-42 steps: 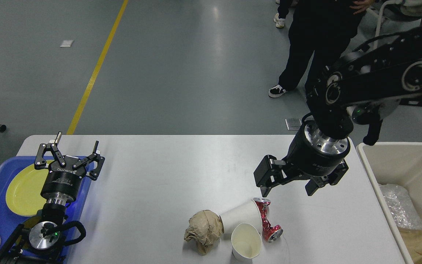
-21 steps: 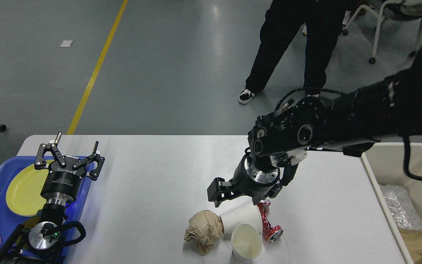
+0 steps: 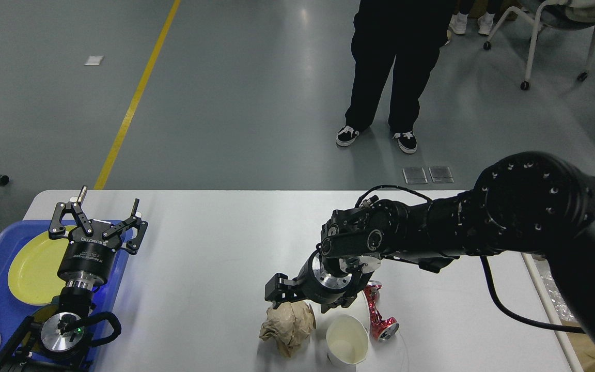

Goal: Tidy desktop
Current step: 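Lower the right gripper and grasp the crumpled brown paper ball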

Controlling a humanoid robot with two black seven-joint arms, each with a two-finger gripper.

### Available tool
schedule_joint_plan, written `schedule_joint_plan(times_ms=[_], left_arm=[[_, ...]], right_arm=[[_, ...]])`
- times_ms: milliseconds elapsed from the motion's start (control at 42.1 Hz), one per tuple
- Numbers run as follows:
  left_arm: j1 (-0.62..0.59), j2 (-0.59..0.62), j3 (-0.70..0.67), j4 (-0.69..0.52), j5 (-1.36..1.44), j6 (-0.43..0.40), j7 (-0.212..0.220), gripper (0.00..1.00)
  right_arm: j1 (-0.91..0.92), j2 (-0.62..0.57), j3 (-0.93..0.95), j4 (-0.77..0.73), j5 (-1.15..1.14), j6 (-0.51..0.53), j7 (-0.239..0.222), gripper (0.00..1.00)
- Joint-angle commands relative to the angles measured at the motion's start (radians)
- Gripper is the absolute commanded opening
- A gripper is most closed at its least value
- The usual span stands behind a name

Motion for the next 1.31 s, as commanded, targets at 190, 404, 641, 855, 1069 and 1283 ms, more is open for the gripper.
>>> schedule_joint_plan(times_ms=[190,404,641,855,1069,1283], left_arm=[[0.0,0.0,0.0,0.0,0.0,0.0,0.0,0.96],[0.0,0.0,0.0,0.0,0.0,0.0,0.0,0.96],[0.0,0.0,0.0,0.0,0.0,0.0,-0.001,0.96],[0.0,0.0,0.0,0.0,0.0,0.0,-0.001,0.96],[0.0,0.0,0.0,0.0,0.0,0.0,-0.001,0.96],[0.0,0.0,0.0,0.0,0.0,0.0,-0.001,0.96]], right_arm=[[-0.082,0.0,0.055,-0.001,0.006,-0.054,-0.004,1.0],[-0.128,-0.002,0.103,-0.019,0.004,-0.072,-0.004,1.0],[-0.169,-0.002,0.1,-0.065,0.0,-0.097,-0.004,1.0],[-0.188,-0.002,0.1,-0.076,0.0,-0.097,-0.002,1.0],[-0.205,-0.003,0.098,-0.081,-0.005,-0.097,-0.001,1.0],[-0.237,-0.005,0.1,-0.101,-0.069,-0.108,-0.001,0.65]])
